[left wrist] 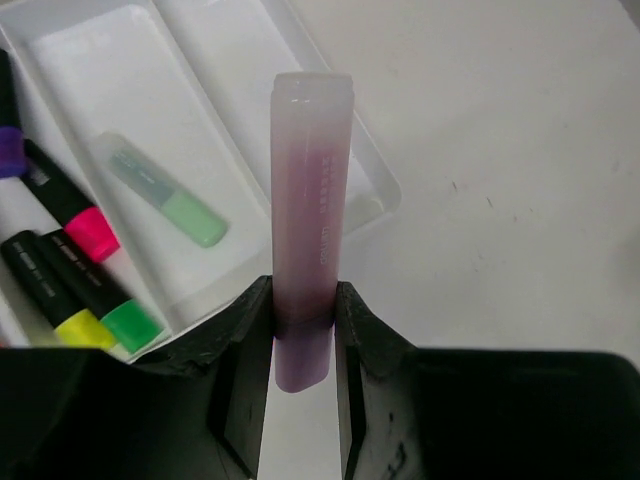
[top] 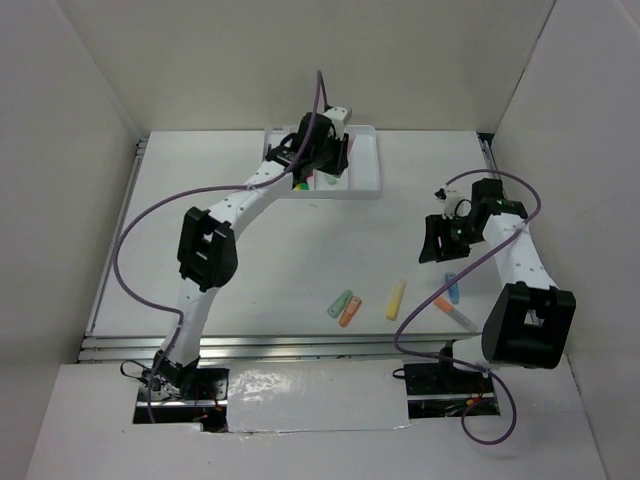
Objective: Sort the stationery into containers
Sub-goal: Place the stationery in the storage box.
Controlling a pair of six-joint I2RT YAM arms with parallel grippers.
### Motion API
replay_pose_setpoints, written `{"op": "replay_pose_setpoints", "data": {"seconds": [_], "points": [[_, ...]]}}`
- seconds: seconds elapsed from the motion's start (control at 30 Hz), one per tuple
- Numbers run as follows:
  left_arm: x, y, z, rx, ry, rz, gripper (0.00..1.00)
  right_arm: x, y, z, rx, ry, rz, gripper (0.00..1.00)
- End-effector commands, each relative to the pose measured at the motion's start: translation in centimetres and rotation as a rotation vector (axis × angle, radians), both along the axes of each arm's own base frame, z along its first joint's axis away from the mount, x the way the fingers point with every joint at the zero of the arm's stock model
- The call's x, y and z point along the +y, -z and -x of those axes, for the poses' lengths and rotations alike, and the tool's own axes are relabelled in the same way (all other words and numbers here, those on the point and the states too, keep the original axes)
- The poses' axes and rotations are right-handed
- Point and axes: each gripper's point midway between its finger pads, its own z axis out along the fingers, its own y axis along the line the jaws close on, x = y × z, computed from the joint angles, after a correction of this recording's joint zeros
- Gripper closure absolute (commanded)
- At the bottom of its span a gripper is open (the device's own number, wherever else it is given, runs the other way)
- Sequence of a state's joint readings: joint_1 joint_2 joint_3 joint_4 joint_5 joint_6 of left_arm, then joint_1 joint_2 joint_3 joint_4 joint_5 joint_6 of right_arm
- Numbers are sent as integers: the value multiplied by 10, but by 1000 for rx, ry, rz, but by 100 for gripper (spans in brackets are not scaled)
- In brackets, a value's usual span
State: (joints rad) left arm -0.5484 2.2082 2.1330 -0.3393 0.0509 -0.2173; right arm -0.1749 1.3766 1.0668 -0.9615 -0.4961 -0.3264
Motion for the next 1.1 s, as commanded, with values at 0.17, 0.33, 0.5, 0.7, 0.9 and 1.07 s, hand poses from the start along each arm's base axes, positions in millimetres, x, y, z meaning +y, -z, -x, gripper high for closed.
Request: {"op": "replay_pose_setpoints", "data": {"seconds": [0.17, 0.33, 0.5, 0.7, 0.9, 1.07], "points": [[-9, 16, -84, -154, -232, 158, 99, -9, -11, -13, -47, 40, -24, 41], [-2, 45, -114, -210, -264, 166, 93, -8, -8, -13, -41, 49, -45, 41], [6, 73, -130, -188, -267, 200, 82, -8, -11, -16, -29, 48, -53, 40], [-5, 85, -128, -194, -198, 183, 58, -11, -12, -23, -10, 48, -53, 41], [-1, 70, -124, -193, -191, 191, 32, -11, -15, -21, -26, 57, -50, 41], [14, 23, -111, -195, -216, 238, 23, -14, -14, -6, -10, 60, -13, 41]]}}
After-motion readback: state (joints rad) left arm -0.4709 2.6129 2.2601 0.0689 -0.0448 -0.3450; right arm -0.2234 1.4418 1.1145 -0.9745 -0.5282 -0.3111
